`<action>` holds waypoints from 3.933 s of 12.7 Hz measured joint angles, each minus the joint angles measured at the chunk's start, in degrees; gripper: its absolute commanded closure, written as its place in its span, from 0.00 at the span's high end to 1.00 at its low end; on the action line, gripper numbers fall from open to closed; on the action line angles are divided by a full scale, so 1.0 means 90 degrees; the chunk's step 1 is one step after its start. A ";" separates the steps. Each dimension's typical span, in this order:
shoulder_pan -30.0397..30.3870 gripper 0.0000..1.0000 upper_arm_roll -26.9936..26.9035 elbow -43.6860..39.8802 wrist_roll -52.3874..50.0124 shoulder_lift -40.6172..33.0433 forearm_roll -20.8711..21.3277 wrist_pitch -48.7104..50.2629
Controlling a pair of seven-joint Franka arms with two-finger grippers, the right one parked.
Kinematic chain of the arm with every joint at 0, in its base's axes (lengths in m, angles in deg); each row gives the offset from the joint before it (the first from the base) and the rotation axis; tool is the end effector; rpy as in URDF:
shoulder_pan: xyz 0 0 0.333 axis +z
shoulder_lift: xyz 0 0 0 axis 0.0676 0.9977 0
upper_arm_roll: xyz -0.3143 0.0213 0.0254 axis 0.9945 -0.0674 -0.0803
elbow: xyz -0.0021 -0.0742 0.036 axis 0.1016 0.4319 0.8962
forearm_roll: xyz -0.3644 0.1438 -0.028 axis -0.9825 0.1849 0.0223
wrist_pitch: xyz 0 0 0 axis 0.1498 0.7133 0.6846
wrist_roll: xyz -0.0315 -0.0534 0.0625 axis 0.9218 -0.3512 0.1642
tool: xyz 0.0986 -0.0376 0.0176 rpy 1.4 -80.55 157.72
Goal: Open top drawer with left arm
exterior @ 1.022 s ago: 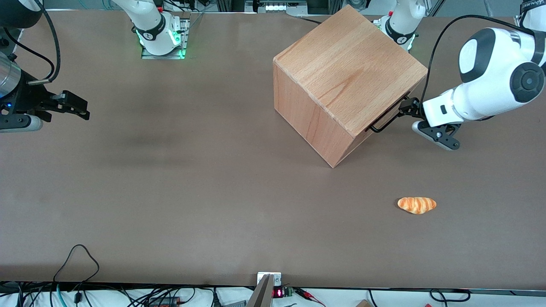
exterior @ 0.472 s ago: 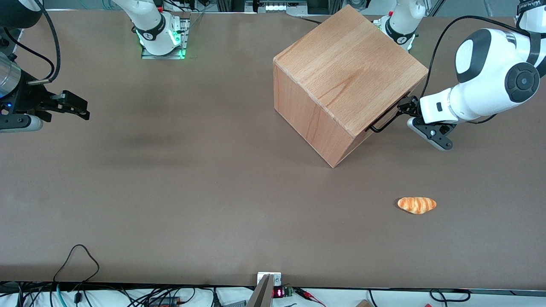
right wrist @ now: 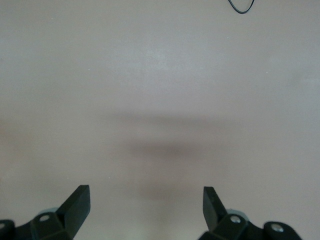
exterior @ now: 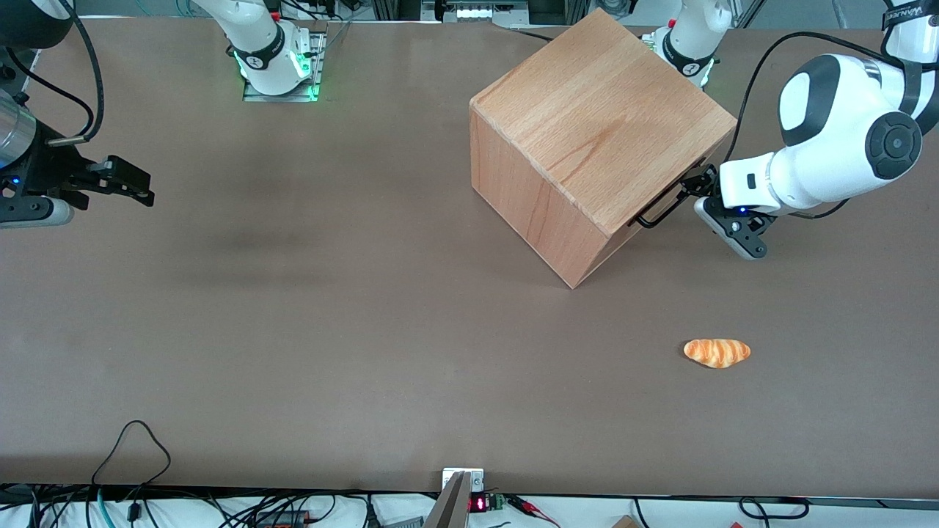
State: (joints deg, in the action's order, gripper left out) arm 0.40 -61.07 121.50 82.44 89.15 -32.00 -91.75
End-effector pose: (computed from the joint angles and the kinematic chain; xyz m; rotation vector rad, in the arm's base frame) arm 0.5425 -0.0766 0.4169 2.7212 -0.9994 -0.1971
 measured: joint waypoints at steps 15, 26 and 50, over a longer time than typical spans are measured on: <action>-0.0001 0.99 0.0019 0.0564 0.1054 0.0097 -0.0242 -0.0789; 0.0075 0.99 -0.0650 0.0522 0.1047 0.0117 -0.0359 -0.1980; 0.0137 1.00 -0.1481 -0.0917 -0.1242 -0.0016 -0.0188 -0.0935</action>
State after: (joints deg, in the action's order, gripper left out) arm 1.64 -74.40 113.24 71.26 89.00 -33.69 -100.16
